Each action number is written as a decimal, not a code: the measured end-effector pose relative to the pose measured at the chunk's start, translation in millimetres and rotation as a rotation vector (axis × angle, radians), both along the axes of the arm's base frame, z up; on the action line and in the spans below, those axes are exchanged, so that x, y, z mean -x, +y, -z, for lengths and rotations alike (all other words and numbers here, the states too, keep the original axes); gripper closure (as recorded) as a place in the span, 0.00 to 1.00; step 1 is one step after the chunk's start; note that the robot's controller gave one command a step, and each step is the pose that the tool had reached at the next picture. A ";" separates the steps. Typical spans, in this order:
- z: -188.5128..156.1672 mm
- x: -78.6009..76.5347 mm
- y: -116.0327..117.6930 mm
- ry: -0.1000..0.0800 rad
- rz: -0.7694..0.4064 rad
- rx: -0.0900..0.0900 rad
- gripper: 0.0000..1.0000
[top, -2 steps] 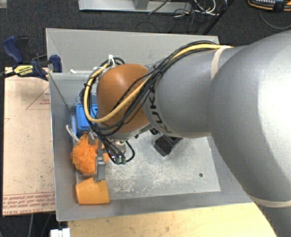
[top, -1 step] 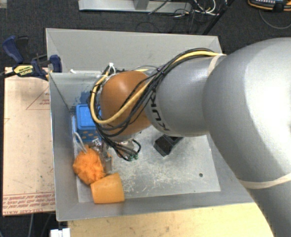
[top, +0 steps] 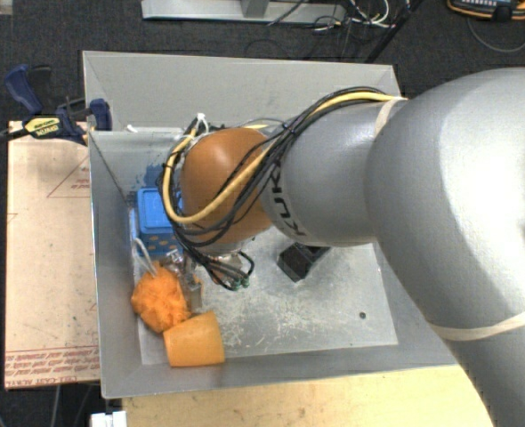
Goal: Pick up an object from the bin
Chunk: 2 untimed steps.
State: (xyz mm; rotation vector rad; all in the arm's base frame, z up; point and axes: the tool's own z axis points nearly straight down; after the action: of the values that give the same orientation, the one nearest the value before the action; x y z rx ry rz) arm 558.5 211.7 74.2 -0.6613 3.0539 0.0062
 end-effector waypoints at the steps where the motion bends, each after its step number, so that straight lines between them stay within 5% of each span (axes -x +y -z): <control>1: -42.0 10.8 -0.8 0.010 -0.023 0.003 1.00; 2: -56.8 30.7 -11.9 -0.011 0.074 -0.007 1.00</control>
Offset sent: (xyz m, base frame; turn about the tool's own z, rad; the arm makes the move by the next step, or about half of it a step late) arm -0.0663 -0.0299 -0.0042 0.2518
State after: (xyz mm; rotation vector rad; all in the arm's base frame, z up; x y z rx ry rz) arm 527.8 199.7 131.0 -0.5458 3.0643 0.0126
